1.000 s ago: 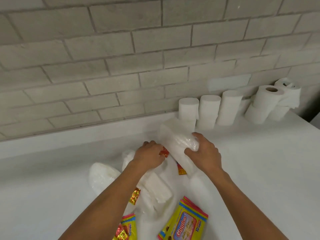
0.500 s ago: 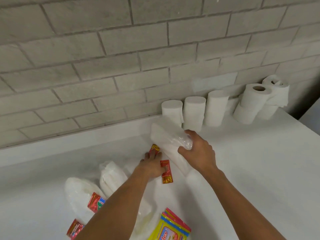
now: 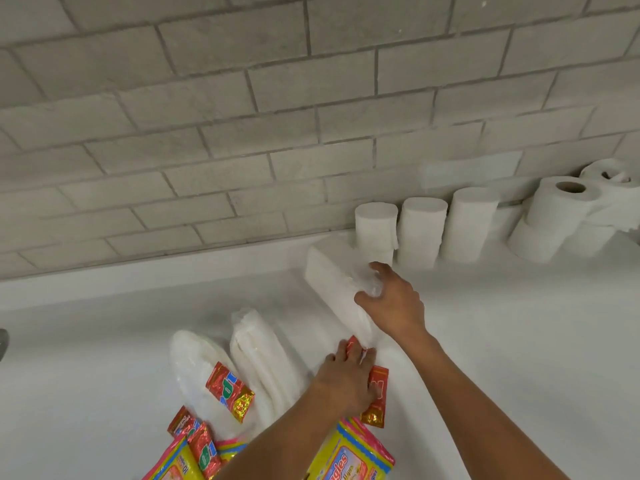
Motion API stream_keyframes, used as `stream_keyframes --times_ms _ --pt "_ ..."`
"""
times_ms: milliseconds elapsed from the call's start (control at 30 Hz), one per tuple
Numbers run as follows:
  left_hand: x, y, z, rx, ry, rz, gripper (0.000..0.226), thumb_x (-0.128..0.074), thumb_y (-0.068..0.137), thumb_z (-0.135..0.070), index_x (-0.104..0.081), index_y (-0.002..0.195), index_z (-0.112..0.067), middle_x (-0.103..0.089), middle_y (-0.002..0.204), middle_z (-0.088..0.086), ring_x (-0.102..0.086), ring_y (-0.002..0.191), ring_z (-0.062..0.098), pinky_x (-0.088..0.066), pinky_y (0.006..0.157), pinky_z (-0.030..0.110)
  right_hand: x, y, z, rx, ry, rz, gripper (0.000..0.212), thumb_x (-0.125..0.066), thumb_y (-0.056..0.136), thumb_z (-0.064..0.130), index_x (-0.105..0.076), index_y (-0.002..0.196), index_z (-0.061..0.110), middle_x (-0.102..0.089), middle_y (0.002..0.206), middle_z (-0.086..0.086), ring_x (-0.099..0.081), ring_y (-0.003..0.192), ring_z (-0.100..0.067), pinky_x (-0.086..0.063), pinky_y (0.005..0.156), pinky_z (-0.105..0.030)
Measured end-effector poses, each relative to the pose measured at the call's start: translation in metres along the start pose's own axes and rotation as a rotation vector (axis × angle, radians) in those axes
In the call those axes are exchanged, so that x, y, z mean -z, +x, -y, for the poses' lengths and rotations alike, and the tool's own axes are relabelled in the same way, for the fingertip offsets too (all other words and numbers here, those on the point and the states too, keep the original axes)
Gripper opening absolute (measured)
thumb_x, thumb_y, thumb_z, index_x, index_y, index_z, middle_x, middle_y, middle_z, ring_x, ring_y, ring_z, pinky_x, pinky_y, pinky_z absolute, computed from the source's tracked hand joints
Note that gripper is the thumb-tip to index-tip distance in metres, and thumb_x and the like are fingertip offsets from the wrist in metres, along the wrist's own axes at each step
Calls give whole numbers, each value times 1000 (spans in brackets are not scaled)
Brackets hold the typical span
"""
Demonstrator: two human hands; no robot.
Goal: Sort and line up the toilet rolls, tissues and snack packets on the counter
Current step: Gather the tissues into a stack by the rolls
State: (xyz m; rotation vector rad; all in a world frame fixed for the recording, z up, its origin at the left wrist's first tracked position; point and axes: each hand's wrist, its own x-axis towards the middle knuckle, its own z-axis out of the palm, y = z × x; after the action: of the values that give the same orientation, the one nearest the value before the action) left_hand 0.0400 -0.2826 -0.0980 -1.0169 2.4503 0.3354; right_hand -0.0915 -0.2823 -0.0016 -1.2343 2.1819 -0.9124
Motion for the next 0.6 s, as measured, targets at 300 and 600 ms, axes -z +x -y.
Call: stream_keyframes --times_ms 300,600 --pt "25 -40 -6 -3 1 -75 63 -39 97 -60 -47 141 -15 -42 150 12 -39 138 34 -28 115 49 -18 5 4 -111 187 86 67 -69 79 35 -44 142 30 -60 134 4 -59 117 -24 -48 94 -36" --pt "76 -62 63 270 -14 -295 44 -42 99 -49 -66 100 -12 -65 100 8 -64 92 26 -46 76 33 -54 37 -10 -302 543 193 69 -76 75 33 -48 137 22 -62 125 -2 -63 105 -23 -55 95 -44"
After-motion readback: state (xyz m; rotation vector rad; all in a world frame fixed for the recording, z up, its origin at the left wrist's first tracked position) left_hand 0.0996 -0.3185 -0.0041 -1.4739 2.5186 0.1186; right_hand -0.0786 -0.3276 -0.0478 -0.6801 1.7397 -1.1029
